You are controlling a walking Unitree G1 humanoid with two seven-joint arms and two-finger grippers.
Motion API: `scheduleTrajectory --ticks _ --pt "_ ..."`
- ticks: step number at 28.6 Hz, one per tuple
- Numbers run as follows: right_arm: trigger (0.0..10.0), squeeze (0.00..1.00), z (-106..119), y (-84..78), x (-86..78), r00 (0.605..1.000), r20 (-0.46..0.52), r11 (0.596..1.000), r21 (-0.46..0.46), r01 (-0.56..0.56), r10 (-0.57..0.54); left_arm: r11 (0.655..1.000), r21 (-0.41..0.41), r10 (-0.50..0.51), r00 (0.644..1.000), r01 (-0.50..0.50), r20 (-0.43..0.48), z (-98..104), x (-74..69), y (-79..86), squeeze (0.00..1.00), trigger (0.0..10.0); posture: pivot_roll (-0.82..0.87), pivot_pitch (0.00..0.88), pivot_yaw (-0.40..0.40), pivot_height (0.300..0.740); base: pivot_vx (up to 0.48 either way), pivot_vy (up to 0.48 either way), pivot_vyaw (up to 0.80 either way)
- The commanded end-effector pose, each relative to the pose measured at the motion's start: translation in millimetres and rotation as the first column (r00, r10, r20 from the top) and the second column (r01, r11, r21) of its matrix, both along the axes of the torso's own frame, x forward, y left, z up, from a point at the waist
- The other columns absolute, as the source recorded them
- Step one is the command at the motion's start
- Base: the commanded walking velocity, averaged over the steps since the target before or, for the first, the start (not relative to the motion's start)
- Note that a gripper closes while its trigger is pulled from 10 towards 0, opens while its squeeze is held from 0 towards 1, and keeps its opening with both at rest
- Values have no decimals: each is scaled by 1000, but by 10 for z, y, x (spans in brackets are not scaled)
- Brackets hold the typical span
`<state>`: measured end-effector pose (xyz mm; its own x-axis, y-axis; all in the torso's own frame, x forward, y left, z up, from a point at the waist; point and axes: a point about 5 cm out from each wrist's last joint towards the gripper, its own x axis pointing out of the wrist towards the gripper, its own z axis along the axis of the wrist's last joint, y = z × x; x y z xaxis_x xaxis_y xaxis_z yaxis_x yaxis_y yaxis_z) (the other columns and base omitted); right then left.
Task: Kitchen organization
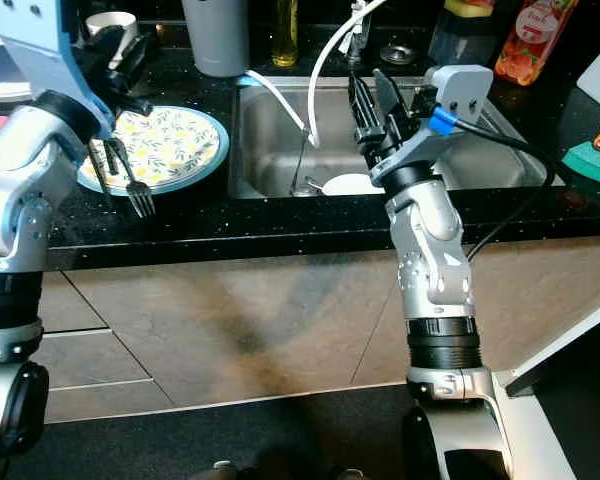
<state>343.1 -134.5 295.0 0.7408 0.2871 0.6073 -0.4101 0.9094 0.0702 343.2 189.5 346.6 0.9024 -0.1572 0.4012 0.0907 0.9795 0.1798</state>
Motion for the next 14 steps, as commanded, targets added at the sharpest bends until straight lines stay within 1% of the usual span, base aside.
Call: scheduleTrajectory --ticks 1,2,3,4,5,7,8,10,11,14 --pt "10000 0 5 6 -43 1000 4 1000 10 1 -1 998 -35 49 998 -50 -41 -67 -12 22 0 10000 204 109 -48 740 0 0 0" --pt "10000 0 5 6 -43 1000 4 1000 10 1 -1 998 -35 49 998 -50 -41 -67 -12 22 0 10000 204 109 -48 740 0 0 0" --pt "10000 0 -20 6 -57 1000 -5 1000 20 12 -12 997 -9 82 996 -83 -34 -98 -39 12 0 10000 199 109 -49 740 0 0 0" --pt "10000 0 -35 6 -64 1000 -10 1000 24 18 -17 995 24 94 995 -94 -16 -106 -56 2 0 10000 199 109 -49 740 0 0 0" --pt "10000 0 -35 6 -64 1000 -10 1000 24 18 -17 995 24 94 995 -94 -16 -106 -56 2 0 10000 199 109 -49 740 0 0 0" --pt "10000 0 -50 4 -71 1000 -14 999 26 26 -26 993 66 99 995 -100 11 -107 -78 -17 0 10000 198 108 -49 740 0 0 0" --pt "10000 0 -67 -3 -76 999 -19 999 26 46 -46 990 91 107 993 -111 55 -86 -105 -18 0 10000 193 110 -50 740 0 0 0" --pt "10000 0 -76 -8 -77 998 -21 998 27 59 -59 988 99 109 992 -116 70 -82 -114 -17 0 10000 189 102 -51 740 0 0 0" --pt "10000 0 -79 -16 -77 996 -18 996 22 85 -84 987 97 121 989 -129 87 -73 -115 -5 0 10000 180 96 -46 740 0 0 0" --pt "10000 0 -77 -17 -78 994 -10 994 12 109 -109 985 86 143 984 -152 104 -67 -100 9 0 10000 181 85 -38 740 0 0 0"
